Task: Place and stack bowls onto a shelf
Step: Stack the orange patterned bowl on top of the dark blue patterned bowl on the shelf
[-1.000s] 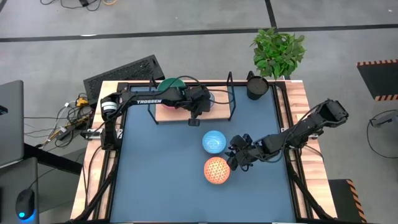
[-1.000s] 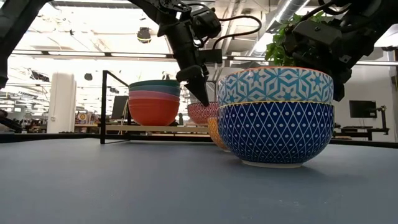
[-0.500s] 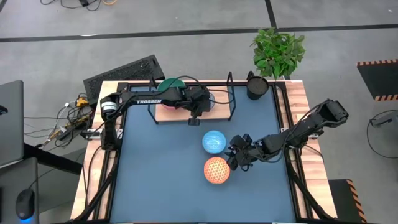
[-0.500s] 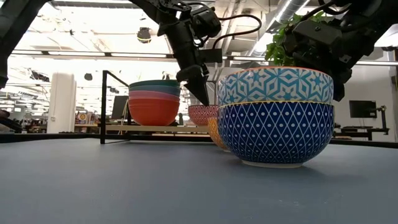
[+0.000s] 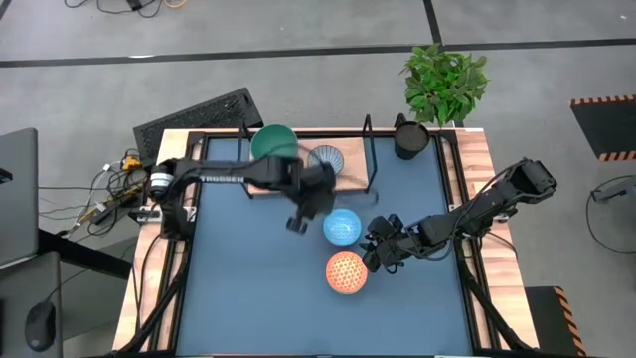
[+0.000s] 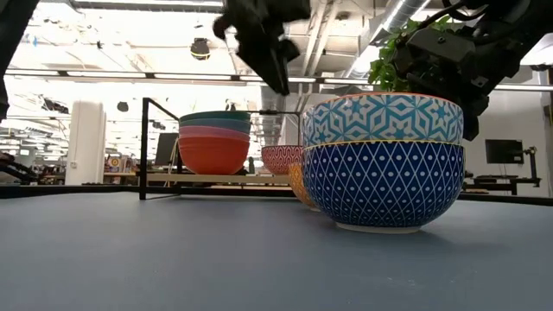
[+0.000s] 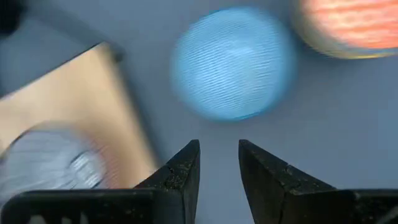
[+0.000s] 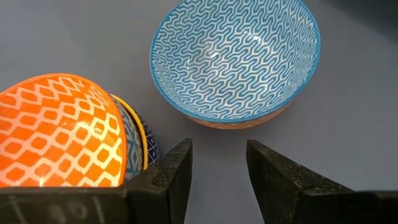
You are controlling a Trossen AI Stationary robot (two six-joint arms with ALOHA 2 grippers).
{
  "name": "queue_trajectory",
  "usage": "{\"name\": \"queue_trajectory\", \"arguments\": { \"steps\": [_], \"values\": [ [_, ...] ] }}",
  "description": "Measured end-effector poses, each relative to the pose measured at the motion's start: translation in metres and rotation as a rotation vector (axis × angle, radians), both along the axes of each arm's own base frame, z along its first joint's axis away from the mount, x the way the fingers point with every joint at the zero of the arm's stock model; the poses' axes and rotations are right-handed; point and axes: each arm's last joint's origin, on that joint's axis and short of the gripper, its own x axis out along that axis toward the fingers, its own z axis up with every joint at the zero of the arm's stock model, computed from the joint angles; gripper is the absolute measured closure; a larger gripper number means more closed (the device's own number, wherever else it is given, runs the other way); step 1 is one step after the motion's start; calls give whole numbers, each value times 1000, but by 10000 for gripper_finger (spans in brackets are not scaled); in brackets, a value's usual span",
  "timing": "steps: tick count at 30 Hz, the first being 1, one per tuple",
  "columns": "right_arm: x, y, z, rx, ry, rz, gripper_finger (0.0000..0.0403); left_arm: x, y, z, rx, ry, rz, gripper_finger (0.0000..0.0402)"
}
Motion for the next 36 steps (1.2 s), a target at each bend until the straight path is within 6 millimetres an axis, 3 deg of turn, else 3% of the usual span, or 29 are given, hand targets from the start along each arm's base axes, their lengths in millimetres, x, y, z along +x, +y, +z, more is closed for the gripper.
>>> {"name": "queue_trajectory", "arguments": {
  "steps": [9,16,36],
  "values": [
    [0,0,0,2,-2,-1,226,-1,-94,0,-18,-23,-206,306],
    [0,0,0,18,-6,-16,226,9,-139,-12,50,-102,-341,303],
    [-4,10,-1,17,-1,21,226,29,-182,-68,110,-71,-546,237]
  ]
}}
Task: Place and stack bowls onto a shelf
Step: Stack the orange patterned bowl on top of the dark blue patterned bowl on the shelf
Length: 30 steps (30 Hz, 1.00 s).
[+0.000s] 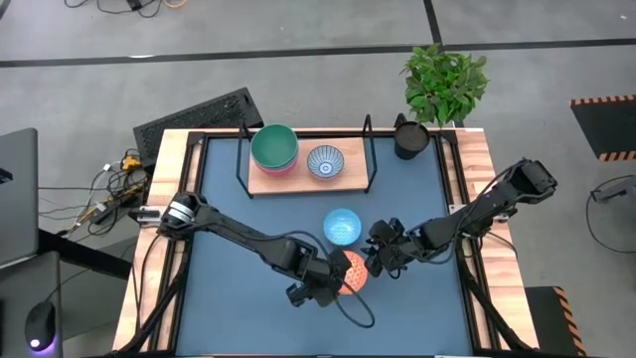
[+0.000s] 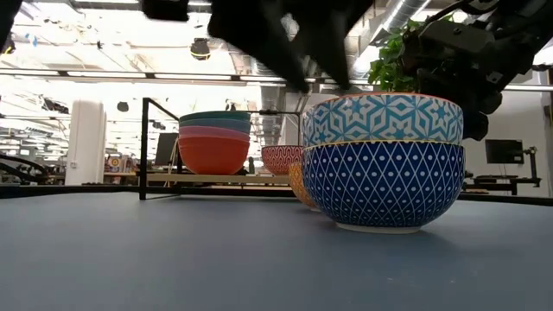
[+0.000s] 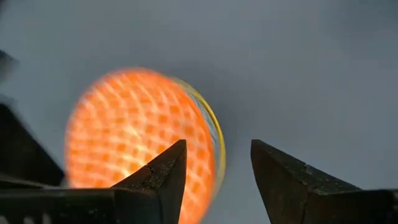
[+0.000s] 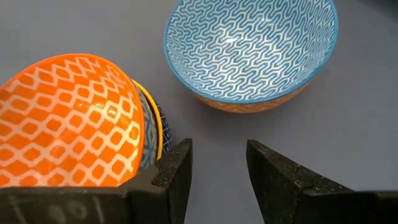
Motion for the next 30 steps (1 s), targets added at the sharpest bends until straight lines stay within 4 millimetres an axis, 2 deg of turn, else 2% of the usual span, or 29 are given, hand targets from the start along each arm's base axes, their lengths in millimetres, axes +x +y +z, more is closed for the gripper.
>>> {"name": "queue_trajectory", "arguments": {
  "steps": [3,8,21,30],
  "values": [
    [0,0,0,0,1,0,226,4,-2,-10,24,6,13,239],
    [0,0,0,0,0,0,226,4,-1,-11,38,11,34,257],
    [1,0,0,-1,-3,0,226,7,10,-13,-8,35,100,394],
    [1,0,0,0,-3,0,226,7,12,-11,0,24,131,399]
  ]
}}
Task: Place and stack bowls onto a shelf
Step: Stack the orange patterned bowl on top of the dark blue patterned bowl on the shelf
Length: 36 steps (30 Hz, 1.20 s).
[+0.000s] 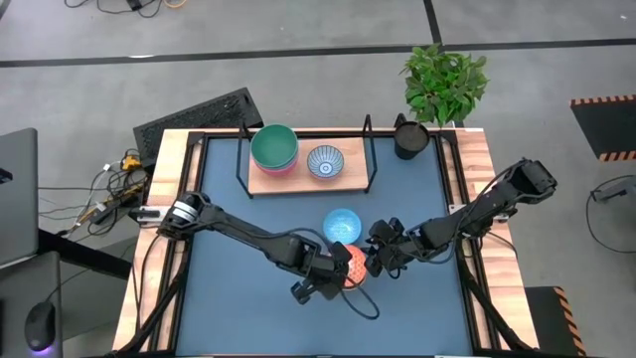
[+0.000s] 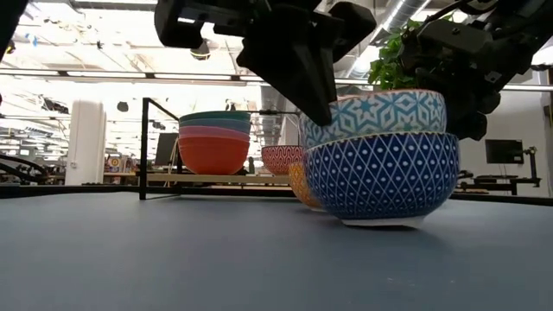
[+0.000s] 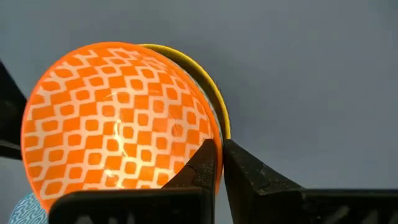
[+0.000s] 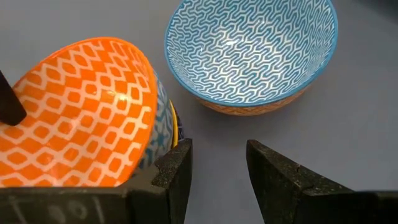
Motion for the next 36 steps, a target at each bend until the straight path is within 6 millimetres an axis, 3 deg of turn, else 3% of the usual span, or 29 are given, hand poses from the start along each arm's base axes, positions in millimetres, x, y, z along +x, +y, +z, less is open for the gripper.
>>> {"name": "queue_trajectory", "arguments": {
  "steps": [7,13,17,24,36],
  "values": [
    [0,0,0,0,0,0,226,0,-1,18,19,-1,41,400],
    [0,0,0,-2,1,2,226,-4,1,52,118,5,88,401],
    [0,0,0,-4,1,3,226,-6,18,73,174,39,141,401],
    [0,0,0,-5,2,5,226,-3,81,95,167,86,352,401],
    [0,0,0,-6,3,5,226,-3,218,99,123,60,705,401]
  ]
}}
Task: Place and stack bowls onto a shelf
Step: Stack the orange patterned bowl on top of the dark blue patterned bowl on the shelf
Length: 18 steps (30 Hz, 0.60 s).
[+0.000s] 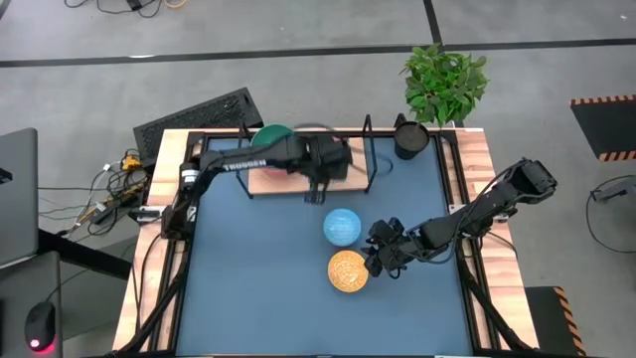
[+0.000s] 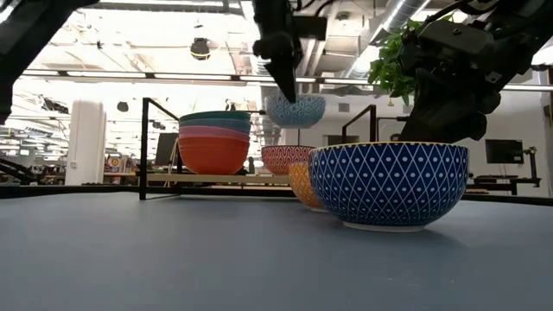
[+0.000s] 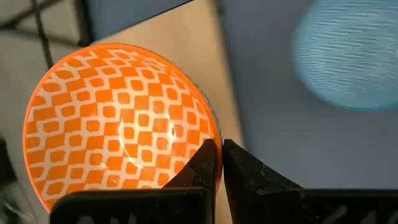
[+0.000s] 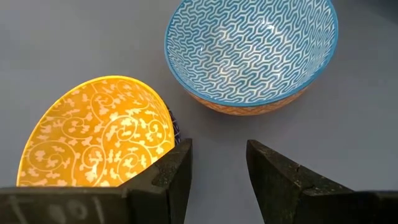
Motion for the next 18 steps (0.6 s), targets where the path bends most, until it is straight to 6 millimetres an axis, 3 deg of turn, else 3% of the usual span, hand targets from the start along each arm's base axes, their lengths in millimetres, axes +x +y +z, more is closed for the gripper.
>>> {"name": "queue_trajectory", "arguments": {
  "steps": [4,8,18],
  "values": [
    [0,0,0,-1,0,0,226,-4,31,1,-56,-53,65,401],
    [0,0,0,-1,1,0,226,-6,49,-4,-92,-77,93,401],
    [0,-1,0,-19,-7,-14,226,-1,56,-6,-77,-124,32,401]
  ]
}}
